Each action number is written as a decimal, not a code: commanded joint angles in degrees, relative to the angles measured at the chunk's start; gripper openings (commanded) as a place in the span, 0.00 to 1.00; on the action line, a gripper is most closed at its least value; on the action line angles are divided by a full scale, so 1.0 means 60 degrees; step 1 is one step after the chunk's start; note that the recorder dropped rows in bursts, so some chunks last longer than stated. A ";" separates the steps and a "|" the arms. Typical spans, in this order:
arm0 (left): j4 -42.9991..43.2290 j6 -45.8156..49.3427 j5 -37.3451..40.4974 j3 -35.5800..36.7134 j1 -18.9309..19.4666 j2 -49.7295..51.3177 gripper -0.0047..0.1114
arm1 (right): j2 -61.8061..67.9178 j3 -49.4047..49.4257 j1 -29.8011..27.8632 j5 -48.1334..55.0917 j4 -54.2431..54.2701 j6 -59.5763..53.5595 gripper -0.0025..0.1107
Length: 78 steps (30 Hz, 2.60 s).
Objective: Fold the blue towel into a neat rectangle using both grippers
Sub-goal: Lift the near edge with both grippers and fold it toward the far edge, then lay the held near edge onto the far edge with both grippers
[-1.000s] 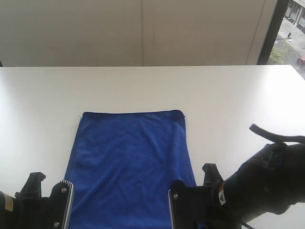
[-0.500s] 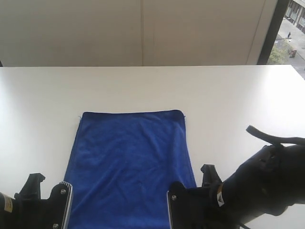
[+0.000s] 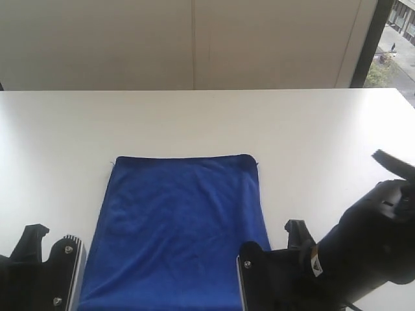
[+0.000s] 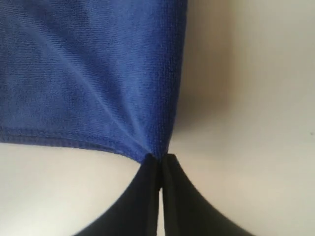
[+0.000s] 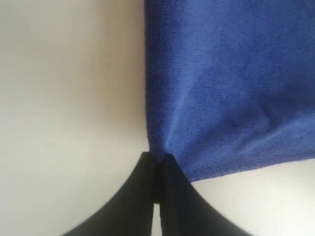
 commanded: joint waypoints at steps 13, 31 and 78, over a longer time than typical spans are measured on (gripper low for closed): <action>-0.0567 -0.0749 0.4072 -0.0933 -0.0051 -0.1198 0.04 | -0.1552 -0.0018 0.0007 0.1463 0.0240 0.0296 0.02; -0.0492 -0.0769 0.0912 -0.1064 -0.0051 -0.1198 0.04 | -0.1722 -0.0041 0.0007 -0.1210 -0.3003 0.4343 0.02; -0.0420 -0.0934 -0.6467 -0.2020 0.1975 0.3606 0.04 | 0.3523 -0.3883 -0.2212 -0.4406 -0.3748 0.5574 0.02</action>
